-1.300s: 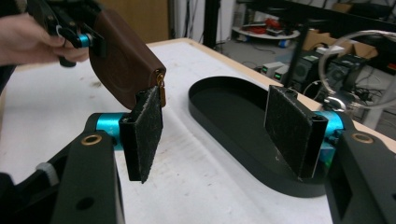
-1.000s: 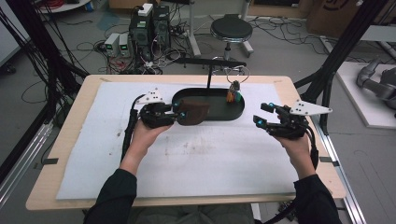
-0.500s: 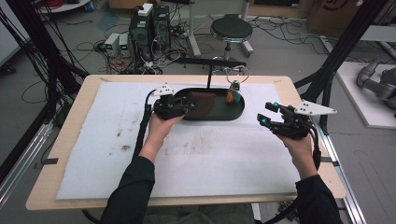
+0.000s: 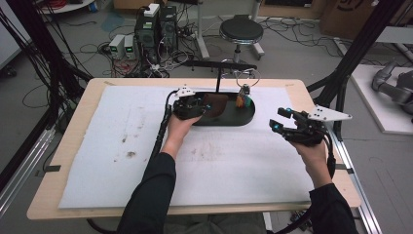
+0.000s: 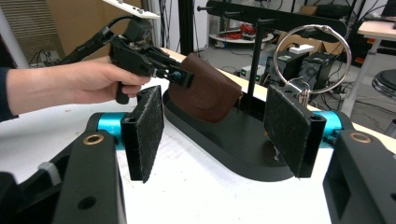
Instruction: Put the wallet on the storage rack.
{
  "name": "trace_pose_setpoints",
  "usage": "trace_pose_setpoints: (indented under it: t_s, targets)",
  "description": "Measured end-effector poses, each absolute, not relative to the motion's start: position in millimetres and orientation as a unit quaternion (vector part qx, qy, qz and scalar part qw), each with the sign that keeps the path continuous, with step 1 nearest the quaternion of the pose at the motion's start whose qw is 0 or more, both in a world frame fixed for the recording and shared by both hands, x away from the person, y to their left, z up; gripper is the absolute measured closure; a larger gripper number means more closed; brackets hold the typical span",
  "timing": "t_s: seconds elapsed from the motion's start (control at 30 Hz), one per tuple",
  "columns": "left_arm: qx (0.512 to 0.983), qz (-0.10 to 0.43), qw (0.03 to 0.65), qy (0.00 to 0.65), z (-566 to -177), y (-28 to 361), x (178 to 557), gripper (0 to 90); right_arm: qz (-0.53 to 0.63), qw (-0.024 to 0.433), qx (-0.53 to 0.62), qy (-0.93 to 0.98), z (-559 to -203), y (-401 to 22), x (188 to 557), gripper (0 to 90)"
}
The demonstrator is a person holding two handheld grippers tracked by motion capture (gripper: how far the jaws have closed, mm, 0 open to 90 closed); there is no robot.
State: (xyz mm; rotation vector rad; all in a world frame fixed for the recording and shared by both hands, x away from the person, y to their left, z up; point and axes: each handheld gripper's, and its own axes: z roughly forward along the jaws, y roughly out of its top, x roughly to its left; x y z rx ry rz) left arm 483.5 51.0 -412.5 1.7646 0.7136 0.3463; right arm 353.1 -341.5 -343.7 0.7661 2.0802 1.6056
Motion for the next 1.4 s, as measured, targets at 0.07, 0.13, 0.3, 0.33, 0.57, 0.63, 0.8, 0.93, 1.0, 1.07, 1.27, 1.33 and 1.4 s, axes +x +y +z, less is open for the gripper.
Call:
trace_pose_setpoints:
  t_s: [0.07,0.13,0.3,0.33,0.57,0.63,0.8,0.93,1.0,1.07,1.27,1.33,1.4]
  targets:
    - [0.753,0.156,0.562,0.303,-415.3,49.7,485.6,66.0,0.575,0.198,0.273,0.745,-344.6,-342.3,353.3,40.5]
    - [0.751,0.157,0.565,0.302,-417.7,49.6,487.4,66.0,0.575,0.196,0.274,0.746,-345.2,-342.9,353.1,40.5]
    - [0.75,0.143,0.57,0.303,-424.1,48.2,489.8,65.9,0.574,0.198,0.275,0.745,-345.2,-342.9,352.4,40.3]
    - [0.754,0.142,0.566,0.3,-425.2,46.9,489.7,65.8,0.574,0.198,0.275,0.745,-345.4,-342.8,352.5,40.3]
    - [0.754,0.14,0.565,0.303,-428.3,46.0,490.7,64.8,0.573,0.199,0.274,0.746,-345.8,-342.1,352.6,40.2]
    - [0.755,0.139,0.562,0.309,-428.1,47.8,491.2,63.0,0.573,0.198,0.276,0.746,-345.9,-342.5,352.6,40.1]
    - [0.771,0.161,0.527,0.318,-425.7,51.2,490.5,52.0,0.573,0.198,0.276,0.746,-346.2,-343.4,353.1,40.1]
    - [0.777,0.177,0.498,0.342,-422.9,55.7,489.8,38.2,0.574,0.199,0.276,0.745,-346.4,-343.1,353.8,40.1]
    - [0.779,0.185,0.485,0.35,-419.9,59.7,489.0,32.2,0.574,0.197,0.277,0.745,-346.5,-342.9,354.0,40.0]
    - [0.779,0.193,0.476,0.359,-415.8,63.8,487.2,27.1,0.573,0.196,0.277,0.746,-346.7,-342.9,354.4,39.9]
    - [0.774,0.224,0.47,0.359,-401.1,76.5,473.6,25.9,0.572,0.198,0.276,0.746,-347.0,-341.7,355.6,39.9]
    - [0.772,0.216,0.481,0.355,-395.7,80.1,468.5,25.9,0.572,0.2,0.275,0.747,-346.7,-341.4,355.7,39.9]
    - [0.771,0.22,0.49,0.343,-389.9,83.4,460.5,25.9,0.57,0.2,0.274,0.748,-346.6,-340.7,355.7,39.8]
